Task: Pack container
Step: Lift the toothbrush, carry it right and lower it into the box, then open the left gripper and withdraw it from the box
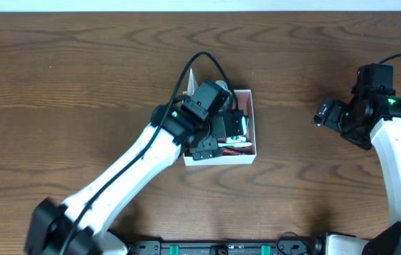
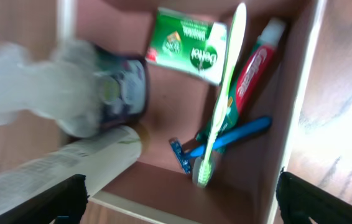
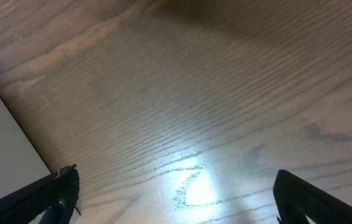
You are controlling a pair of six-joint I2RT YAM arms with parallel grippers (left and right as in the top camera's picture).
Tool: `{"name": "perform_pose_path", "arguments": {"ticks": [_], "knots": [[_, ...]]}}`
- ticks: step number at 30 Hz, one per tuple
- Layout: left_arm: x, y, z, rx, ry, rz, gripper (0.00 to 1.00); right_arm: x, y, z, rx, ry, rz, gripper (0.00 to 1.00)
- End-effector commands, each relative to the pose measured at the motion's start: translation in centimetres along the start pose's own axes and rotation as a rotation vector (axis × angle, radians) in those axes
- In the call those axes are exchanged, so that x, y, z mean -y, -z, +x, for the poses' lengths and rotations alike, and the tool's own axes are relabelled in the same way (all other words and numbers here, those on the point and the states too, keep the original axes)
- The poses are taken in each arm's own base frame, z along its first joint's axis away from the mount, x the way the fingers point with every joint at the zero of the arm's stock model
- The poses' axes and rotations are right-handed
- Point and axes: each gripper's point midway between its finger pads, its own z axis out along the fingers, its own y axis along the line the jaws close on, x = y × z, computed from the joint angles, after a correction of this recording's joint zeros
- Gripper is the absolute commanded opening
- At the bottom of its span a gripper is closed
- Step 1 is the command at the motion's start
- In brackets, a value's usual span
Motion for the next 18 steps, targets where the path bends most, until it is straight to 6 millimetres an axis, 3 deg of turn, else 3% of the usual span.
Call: {"name": "perform_pose_path", "arguments": {"ticks": [1,5,9,18], "knots": [[-0.1,4.4,-1.4,0.099,0.088,-0.076,0.98,0.1,0.5,-0.2,0.015,0.001,-0.005,0.99],[-0.1,8.9,-2.2,0.212,0.189,-0.137,0.98,0.1,0.5,-0.2,0.016,0.001,-0.004,0.99],[0.7,12.2,-1.3,0.258,0.295,-0.151,0.98,0.1,0.5,-0.2,0.016,0.001,-0.005,0.99],[5.4,14.5,4.2,0.118,0.329,-0.059,0.98,0.1,0.5,-0.2,0.015,0.001,-0.005,0.99]]}}
